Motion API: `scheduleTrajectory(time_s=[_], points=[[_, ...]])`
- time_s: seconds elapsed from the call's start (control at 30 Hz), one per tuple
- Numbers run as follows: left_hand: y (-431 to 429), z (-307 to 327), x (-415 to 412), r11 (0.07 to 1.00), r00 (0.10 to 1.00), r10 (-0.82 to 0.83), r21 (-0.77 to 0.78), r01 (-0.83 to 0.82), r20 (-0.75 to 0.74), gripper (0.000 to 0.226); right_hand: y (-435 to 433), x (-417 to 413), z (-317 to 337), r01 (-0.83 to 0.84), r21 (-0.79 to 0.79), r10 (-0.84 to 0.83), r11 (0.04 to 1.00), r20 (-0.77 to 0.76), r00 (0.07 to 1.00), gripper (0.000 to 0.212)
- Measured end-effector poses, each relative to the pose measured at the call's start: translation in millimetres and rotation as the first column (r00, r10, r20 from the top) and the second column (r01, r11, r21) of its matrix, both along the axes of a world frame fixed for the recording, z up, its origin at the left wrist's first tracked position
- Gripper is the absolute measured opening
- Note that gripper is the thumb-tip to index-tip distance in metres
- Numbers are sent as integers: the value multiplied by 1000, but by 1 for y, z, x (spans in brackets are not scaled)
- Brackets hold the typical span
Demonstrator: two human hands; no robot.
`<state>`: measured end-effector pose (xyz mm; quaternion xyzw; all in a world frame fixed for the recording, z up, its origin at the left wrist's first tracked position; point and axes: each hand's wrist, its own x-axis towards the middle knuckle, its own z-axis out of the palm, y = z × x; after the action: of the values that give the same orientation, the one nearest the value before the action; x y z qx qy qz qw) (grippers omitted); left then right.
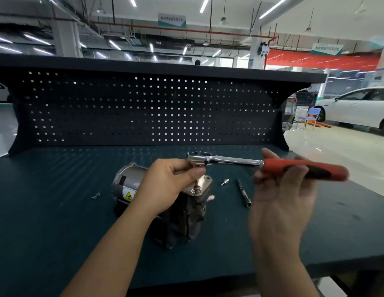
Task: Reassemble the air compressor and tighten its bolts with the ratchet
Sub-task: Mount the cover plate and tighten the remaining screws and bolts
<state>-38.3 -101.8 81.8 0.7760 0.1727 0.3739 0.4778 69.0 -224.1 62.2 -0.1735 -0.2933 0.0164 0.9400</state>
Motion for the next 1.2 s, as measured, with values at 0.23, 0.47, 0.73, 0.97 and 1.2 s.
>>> scheduleTrajectory(time_s=[0.23, 0.47, 0.73, 0.97, 1.2], points=[[5, -3, 2, 999, 1000, -11, 31, 10, 5, 31, 75, 66, 11, -687, -235, 544, 688, -459, 702, 47], [-1, -4, 3, 999, 999, 30, 12, -31, 22, 36, 8, 12, 14, 171, -5, -169, 985, 150, 974, 12], [-8, -8, 7, 994, 999, 49, -99, -47, 15, 19, -3, -71, -18, 688, 70, -427, 722, 827, 364, 39], [0, -6, 2, 1000, 1000, -20, -16, 20, 4, 8, -14, -36, 9, 281, -23, -233, 960, 497, 836, 32], [0, -1, 1, 998, 999, -37, 55, 38, -19, 24, 40, 48, 12, -411, -127, 346, 903, -353, 869, 35]])
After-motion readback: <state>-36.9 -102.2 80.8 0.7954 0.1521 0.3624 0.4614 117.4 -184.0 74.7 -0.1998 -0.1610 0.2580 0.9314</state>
